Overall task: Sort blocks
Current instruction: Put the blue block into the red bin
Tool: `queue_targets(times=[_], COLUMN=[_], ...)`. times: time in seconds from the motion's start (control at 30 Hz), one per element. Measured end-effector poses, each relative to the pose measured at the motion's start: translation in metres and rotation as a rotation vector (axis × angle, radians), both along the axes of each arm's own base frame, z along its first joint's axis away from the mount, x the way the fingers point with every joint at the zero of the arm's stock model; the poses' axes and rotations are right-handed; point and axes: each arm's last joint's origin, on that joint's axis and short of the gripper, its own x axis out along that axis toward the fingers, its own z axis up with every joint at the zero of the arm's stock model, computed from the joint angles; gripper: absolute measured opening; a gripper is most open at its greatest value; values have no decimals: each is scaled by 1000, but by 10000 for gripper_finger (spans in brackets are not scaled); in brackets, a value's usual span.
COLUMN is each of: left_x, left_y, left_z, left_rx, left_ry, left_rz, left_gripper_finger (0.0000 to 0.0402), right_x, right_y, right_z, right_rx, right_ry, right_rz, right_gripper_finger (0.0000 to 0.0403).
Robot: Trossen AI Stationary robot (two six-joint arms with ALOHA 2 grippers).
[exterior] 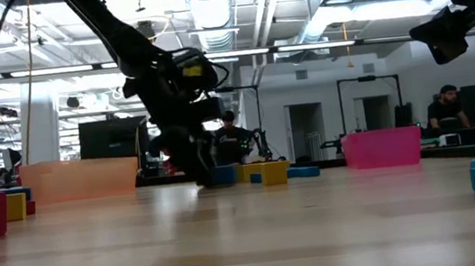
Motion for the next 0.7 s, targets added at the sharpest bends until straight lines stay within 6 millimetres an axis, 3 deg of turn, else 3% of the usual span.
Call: queue_targets(times=[0.27,0.5,0.7], left_x=[0,3,6], left_y=[0,-7,-17], left_z=[0,0,1], left_rx=[1,-3,-73], left_ry=[-2,0,-18], left_rz=[1,-9,-24], left_gripper_finger=[183,125,125], right_x=[0,1,4], right_y=[0,1,1], right_z=[0,-2,-1], right_rx=[3,37,49], right_ry=[4,32,15], right_rz=[-1,-6,-9], right_gripper_finger=[290,290,290])
